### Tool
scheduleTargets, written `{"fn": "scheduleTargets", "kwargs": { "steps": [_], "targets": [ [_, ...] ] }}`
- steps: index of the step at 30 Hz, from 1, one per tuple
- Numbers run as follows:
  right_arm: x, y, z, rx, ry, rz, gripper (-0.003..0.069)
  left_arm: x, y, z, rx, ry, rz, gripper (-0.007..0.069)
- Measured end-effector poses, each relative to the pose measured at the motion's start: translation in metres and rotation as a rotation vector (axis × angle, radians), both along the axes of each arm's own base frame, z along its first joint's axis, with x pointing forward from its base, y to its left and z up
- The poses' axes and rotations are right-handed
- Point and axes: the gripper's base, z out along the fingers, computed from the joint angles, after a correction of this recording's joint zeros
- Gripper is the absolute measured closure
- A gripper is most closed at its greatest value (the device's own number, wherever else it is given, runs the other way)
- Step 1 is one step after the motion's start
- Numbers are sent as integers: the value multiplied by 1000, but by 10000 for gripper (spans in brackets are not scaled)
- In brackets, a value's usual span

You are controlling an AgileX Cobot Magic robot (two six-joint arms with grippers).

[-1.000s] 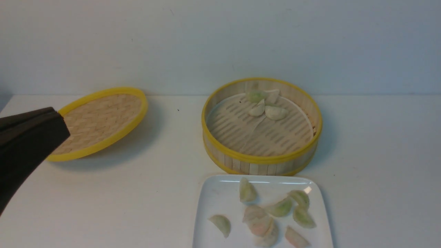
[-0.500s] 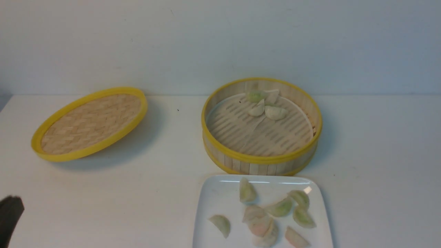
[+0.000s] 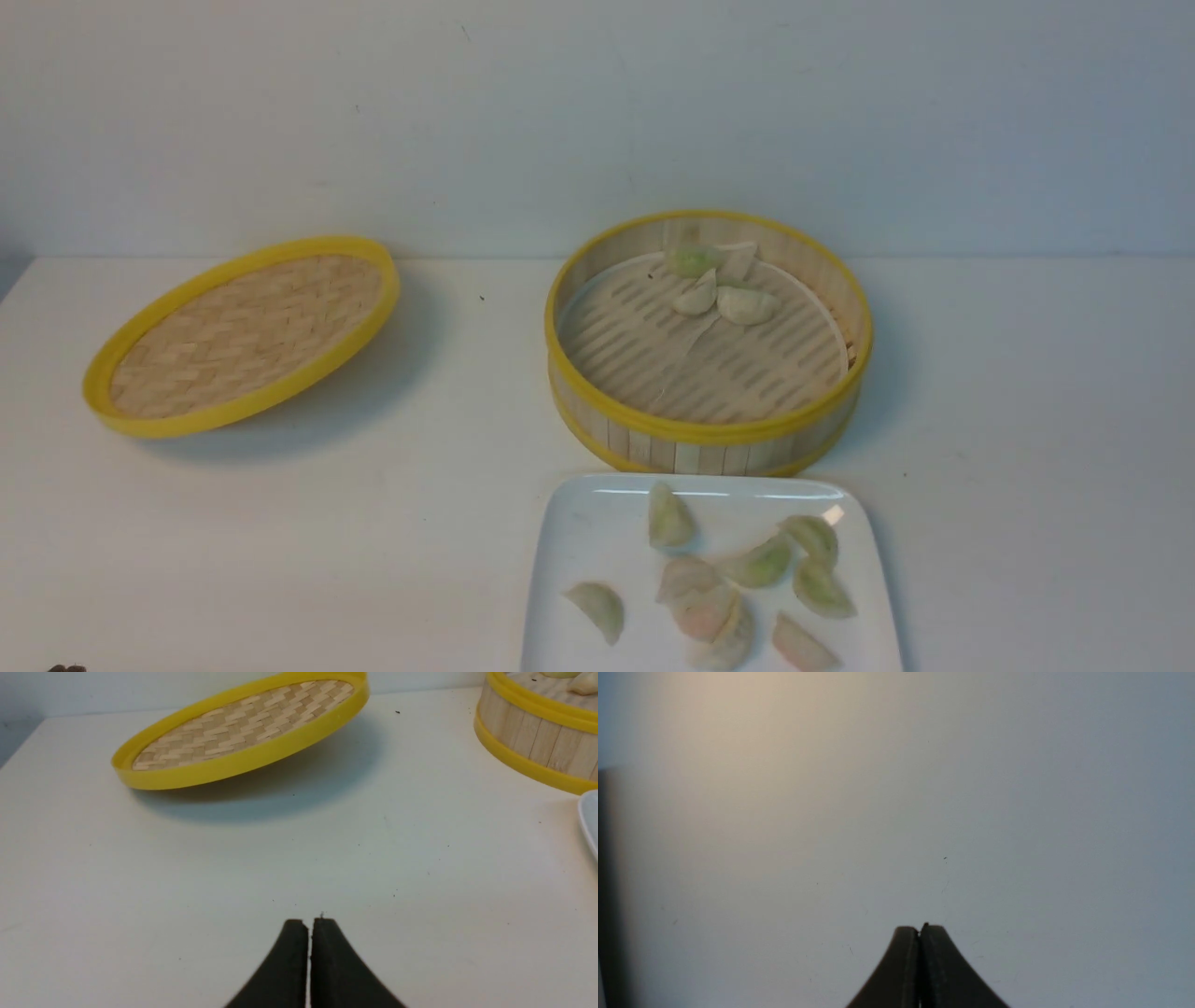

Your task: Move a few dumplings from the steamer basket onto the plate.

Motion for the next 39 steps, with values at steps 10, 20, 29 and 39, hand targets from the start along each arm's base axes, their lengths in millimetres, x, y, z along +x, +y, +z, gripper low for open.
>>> {"fn": "scheduleTargets", "kwargs": {
  "steps": [10, 20, 29, 39],
  "targets": [
    [0, 0, 0, 0, 0, 0, 672, 0, 0, 0, 0, 0, 0, 630],
    [0, 0, 0, 0, 0, 0, 672, 0, 0, 0, 0, 0, 0, 630],
    [0, 0, 0, 0, 0, 0, 672, 0, 0, 0, -5, 0, 2, 630],
    [38, 11, -68, -62, 213, -231, 672, 0, 0, 0, -6, 0, 2, 630]
  ]
}}
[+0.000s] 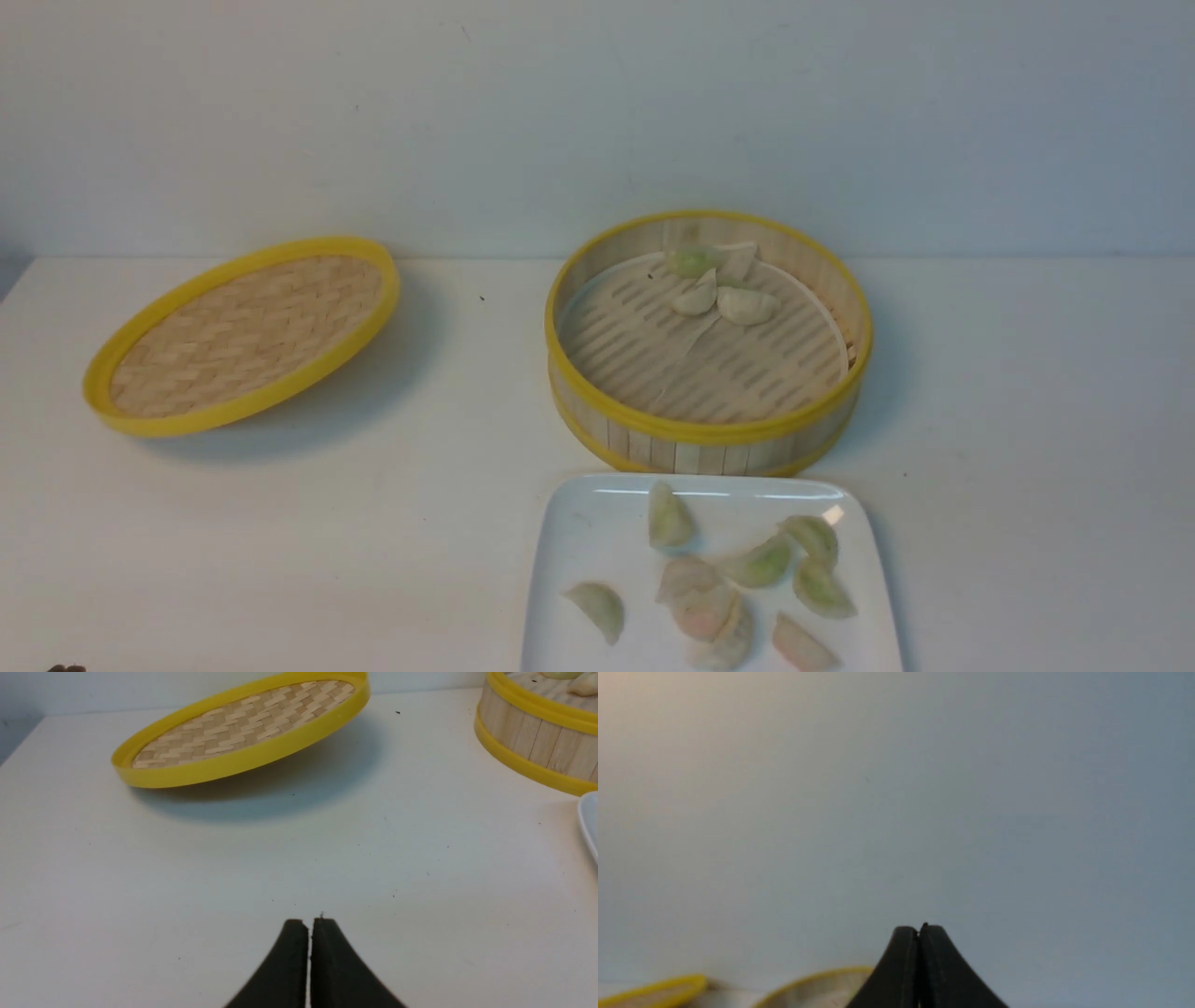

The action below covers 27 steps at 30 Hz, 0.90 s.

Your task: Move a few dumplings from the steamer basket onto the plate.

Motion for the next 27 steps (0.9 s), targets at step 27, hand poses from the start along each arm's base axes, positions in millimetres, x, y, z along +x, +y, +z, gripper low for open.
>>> {"fn": "scheduleTargets", "kwargs": {
  "steps": [27],
  "targets": [
    [41, -4, -131, -65, 300, -170, 672, 0, 0, 0, 0, 0, 0, 630]
  ]
}}
